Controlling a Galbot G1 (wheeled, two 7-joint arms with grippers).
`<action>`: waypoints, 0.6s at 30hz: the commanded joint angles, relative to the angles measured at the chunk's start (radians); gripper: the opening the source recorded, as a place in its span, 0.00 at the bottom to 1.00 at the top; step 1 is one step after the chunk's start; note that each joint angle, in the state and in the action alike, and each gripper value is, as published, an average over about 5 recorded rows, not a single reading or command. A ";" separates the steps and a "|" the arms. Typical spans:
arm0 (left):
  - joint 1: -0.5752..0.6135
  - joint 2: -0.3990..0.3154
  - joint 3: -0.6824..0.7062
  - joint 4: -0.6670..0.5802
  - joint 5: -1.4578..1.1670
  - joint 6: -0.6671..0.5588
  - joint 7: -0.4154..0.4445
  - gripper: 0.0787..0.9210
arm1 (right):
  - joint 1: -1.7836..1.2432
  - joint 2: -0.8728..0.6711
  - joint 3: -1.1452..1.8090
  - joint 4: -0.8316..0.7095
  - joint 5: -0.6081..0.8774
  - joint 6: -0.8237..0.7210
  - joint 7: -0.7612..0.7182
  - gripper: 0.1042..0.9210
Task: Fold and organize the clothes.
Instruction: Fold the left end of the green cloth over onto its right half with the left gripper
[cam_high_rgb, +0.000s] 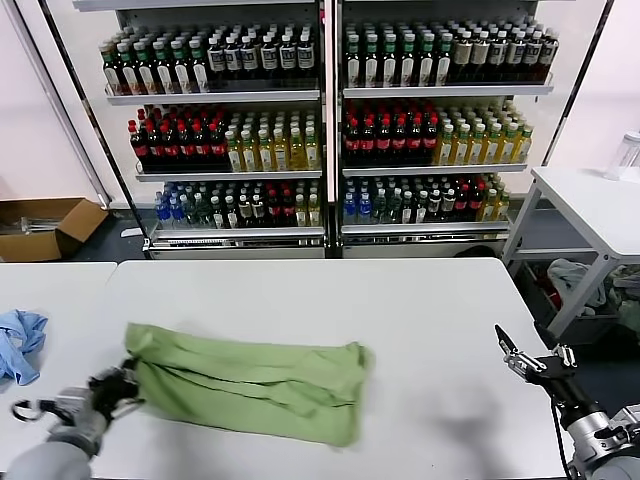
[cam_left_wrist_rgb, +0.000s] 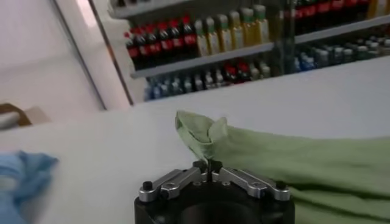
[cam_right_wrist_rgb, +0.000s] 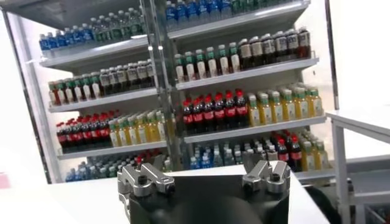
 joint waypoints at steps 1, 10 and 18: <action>-0.006 0.117 -0.271 0.138 0.029 -0.085 0.152 0.01 | 0.008 -0.001 -0.023 0.004 -0.001 -0.003 -0.006 0.88; -0.004 0.083 -0.226 -0.046 -0.070 -0.136 0.158 0.01 | -0.001 -0.007 -0.038 0.035 -0.010 -0.006 -0.006 0.88; 0.003 0.026 0.000 -0.302 -0.056 -0.153 0.137 0.01 | -0.009 -0.002 -0.036 0.041 -0.018 -0.009 -0.007 0.88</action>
